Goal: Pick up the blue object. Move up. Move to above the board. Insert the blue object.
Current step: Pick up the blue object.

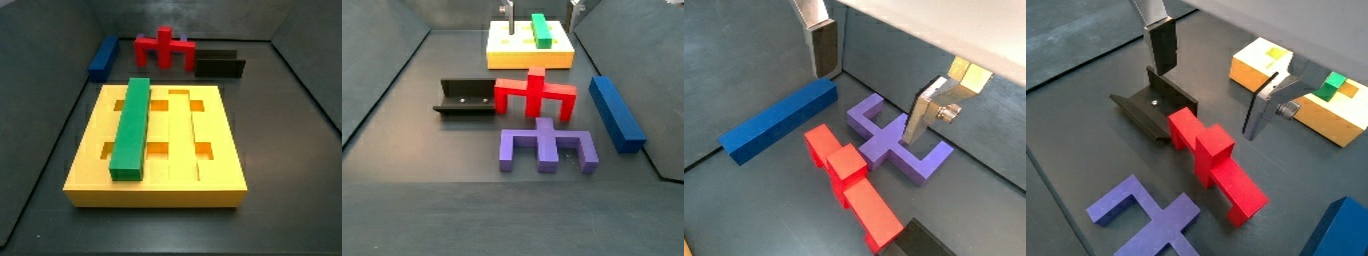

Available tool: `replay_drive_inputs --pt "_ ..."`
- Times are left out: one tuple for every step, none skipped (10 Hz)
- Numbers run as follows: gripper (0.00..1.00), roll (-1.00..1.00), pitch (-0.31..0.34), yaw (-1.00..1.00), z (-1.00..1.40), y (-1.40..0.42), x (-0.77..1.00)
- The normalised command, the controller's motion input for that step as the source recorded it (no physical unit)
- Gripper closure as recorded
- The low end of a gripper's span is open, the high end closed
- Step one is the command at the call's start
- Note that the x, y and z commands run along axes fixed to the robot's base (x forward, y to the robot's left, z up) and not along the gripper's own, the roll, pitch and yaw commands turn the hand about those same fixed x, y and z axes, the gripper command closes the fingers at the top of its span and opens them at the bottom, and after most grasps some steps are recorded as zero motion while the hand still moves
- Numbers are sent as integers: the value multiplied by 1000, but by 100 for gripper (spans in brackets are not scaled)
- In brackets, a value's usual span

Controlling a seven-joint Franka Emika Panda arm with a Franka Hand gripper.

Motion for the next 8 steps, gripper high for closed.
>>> replay_drive_inputs --pt "0 -10 0 0 0 0 0" --pt "0 -127 -189 -257 -363 306 -874" --pt "0 -136 -213 -66 -449 143 -1000" --pt "0 -6 -204 0 -469 -129 -1000" --pt "0 0 -219 0 -403 -246 -1000" --pt "0 0 -253 0 -203 -303 -991" --pt "0 41 -261 0 -46 -306 -1000" --pt "0 80 -253 0 0 -246 -1000"
